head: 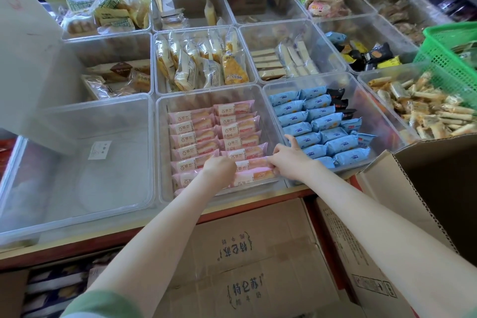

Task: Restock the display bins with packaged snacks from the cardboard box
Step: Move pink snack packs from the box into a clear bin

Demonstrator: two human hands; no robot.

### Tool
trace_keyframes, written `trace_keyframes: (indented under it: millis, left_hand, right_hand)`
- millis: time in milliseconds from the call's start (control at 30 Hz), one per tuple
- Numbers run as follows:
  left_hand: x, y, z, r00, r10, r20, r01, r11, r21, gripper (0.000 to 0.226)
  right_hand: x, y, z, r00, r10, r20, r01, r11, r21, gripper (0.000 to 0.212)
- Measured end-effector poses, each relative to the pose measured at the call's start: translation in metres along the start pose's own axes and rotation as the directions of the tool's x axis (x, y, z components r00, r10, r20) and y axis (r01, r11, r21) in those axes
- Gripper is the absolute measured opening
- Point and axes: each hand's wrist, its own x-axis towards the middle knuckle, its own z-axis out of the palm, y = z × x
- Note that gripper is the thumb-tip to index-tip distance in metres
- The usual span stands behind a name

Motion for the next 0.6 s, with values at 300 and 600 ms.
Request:
trace_keyframes:
  millis: [300,600]
  left_hand:
    - [-0.024,-0.015,0.007,0.986,-0.008,-0.166,-0.016,0.99,-0.142,0.025]
    - [-0.045,-0.001,0.007,0.958,-0.148,-0.246,0.07,0.951,-0.302,0.024]
  right_hand:
    - [-0.007,0.008,0.023,0.966,-0.049,-0.253,0.029,0.996,-0.079,0.041]
    - [-0.016,0.004,0.026,0.94,-0.006,-0.341,-0.001,1.0,-0.019,0.029]
